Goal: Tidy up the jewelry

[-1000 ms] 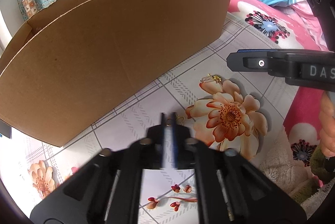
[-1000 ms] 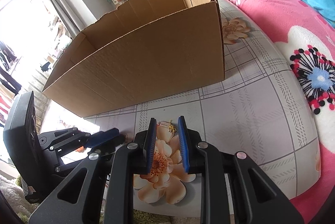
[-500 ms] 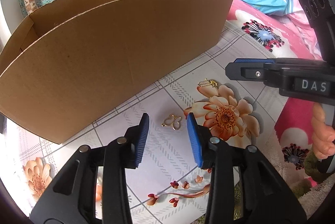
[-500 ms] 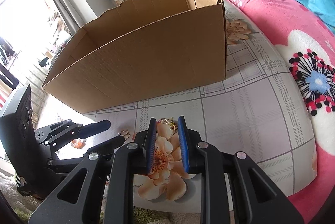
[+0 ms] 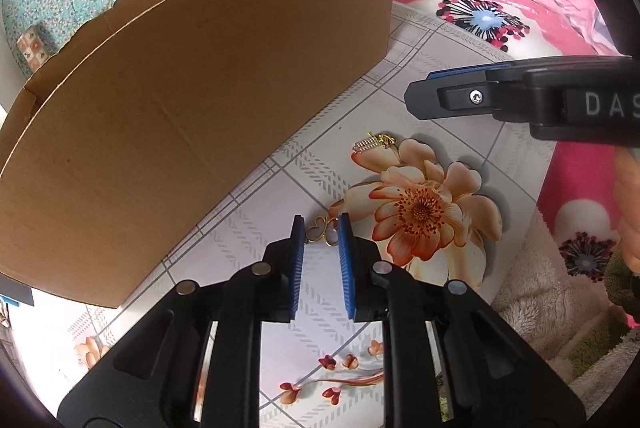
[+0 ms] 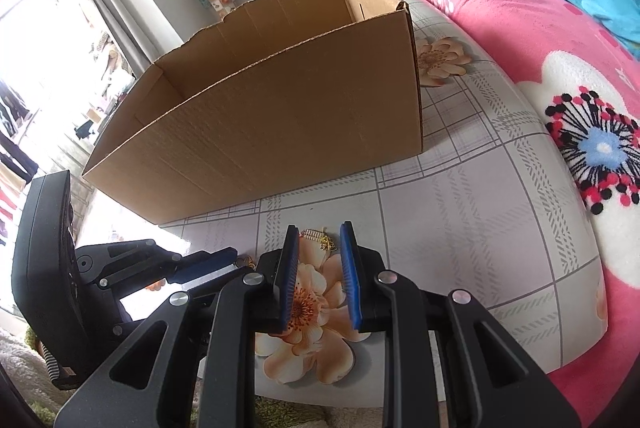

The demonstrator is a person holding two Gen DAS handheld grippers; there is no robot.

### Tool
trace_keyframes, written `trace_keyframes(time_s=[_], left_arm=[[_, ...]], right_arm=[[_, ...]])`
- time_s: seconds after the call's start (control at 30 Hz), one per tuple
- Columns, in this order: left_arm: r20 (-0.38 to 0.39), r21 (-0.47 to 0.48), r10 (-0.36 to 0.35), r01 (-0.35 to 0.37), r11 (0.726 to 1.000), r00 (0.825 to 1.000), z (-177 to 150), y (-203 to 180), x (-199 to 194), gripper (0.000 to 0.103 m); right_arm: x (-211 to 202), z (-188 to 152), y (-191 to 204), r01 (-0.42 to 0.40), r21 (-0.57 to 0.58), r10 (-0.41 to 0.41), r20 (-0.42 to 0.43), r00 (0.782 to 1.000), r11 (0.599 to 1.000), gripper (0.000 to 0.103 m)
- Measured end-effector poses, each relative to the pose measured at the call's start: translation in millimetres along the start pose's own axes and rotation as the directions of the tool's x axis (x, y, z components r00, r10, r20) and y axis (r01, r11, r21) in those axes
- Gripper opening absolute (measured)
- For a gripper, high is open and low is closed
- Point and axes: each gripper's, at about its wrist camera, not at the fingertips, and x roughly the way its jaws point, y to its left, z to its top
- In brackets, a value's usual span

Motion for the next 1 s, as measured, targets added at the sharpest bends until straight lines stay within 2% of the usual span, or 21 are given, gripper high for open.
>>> trace_keyframes(time_s=[0.47,0.7,1.0], left_arm=[[0.025,-0.01,-0.018,0.019,1.0,1.0,-4.4,5.4,-13.4,0.015],[0.054,-0.056,0.002,0.001,0.998,0.999,-11.0,15.8,-26.5,0.015],[0.066,-0.095,0.014,-0.008,0.995,0.998,-17.9,27.0,-31.4,0.015]], right_arm=[[-2.5,-2.6,1.3,0.019,-0.014,-0.019,0.007,1.0,1.0,0.021],[11.6,-4.8,13.0,0.073,-0.138,-0.08,-0.046,0.996,0.988,0.021],[38.4,0.3,22.2,0.116,-0.258,-0.138,-0.07,0.988,0.959,0.022]])
